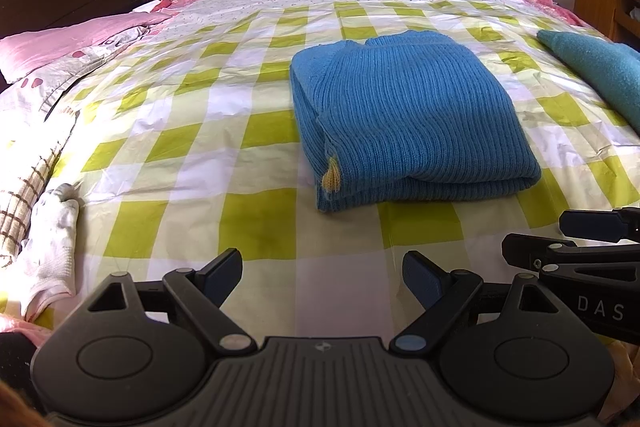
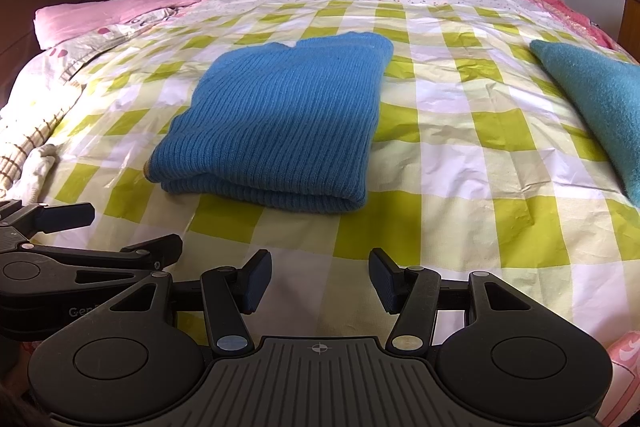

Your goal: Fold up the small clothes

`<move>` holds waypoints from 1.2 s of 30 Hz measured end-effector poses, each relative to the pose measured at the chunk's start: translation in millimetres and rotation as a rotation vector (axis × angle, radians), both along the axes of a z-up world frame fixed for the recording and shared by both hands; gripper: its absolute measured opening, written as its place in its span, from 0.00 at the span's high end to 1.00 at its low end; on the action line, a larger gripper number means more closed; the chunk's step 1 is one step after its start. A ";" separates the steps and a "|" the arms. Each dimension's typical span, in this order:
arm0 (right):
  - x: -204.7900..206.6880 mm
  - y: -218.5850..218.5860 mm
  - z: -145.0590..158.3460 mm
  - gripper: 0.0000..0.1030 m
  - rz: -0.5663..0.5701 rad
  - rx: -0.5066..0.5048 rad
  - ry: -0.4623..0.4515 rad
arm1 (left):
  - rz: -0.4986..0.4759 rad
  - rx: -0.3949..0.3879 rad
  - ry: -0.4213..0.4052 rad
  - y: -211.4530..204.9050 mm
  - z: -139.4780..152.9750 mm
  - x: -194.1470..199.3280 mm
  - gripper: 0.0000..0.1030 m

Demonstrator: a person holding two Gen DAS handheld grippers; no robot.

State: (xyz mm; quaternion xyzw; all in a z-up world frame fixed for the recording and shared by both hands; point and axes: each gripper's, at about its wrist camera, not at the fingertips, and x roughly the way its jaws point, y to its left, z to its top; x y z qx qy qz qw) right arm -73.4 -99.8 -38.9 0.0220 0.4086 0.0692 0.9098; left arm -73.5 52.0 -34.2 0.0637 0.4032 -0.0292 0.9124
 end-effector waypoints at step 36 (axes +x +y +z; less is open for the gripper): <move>-3.6 5.2 6.2 0.48 0.009 -0.041 -0.041 | 0.004 0.007 -0.030 -2.8 3.1 -2.6 0.11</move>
